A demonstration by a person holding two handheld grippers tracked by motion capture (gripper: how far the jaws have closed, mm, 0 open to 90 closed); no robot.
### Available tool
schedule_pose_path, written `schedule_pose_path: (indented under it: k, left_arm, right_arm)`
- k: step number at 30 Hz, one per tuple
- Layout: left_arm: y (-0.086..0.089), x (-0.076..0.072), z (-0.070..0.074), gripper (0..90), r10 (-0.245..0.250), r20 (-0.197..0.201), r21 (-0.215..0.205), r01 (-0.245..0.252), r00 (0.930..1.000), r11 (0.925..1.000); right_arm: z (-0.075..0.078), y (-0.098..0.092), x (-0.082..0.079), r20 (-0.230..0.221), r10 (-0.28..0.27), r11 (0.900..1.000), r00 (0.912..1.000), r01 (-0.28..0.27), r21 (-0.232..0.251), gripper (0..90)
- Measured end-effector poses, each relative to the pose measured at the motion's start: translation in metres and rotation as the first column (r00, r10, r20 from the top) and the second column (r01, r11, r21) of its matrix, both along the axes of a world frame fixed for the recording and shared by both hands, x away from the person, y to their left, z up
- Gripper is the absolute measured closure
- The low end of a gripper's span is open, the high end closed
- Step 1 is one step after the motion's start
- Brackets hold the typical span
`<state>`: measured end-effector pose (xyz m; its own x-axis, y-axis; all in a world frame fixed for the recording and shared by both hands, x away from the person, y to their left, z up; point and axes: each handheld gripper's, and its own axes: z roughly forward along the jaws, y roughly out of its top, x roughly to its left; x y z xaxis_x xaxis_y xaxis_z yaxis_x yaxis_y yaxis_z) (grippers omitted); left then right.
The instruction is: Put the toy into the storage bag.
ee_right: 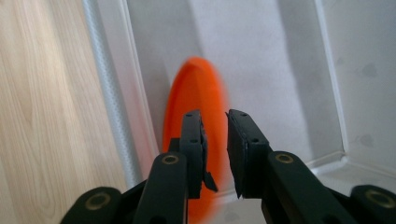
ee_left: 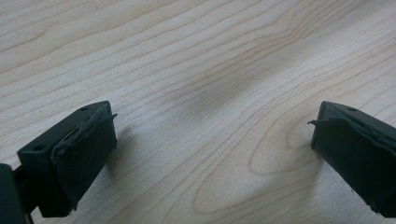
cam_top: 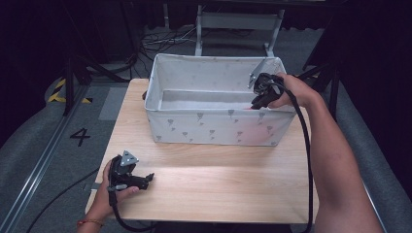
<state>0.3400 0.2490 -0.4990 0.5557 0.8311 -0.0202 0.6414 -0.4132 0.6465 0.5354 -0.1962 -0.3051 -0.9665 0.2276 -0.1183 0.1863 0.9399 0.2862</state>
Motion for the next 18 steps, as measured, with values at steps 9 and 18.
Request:
schedule_pose_path:
  k: [9, 18]
  left_arm:
    - [0.000, 0.000, 0.000, 0.5, 0.001, 0.000, 0.000, -0.001, 1.0000, 1.0000]
    - [0.000, 0.000, 0.000, 0.5, 0.000, 0.000, 0.000, 0.000, 1.0000, 1.0000]
  right_arm:
    - [0.015, -0.014, -0.015, 0.111, -0.090, 0.983, 0.9897, 0.070, 0.171, 56.7]
    - [0.036, -0.042, -0.043, 0.209, -0.242, 0.919, 0.9474, 0.155, 0.363, 35.2]
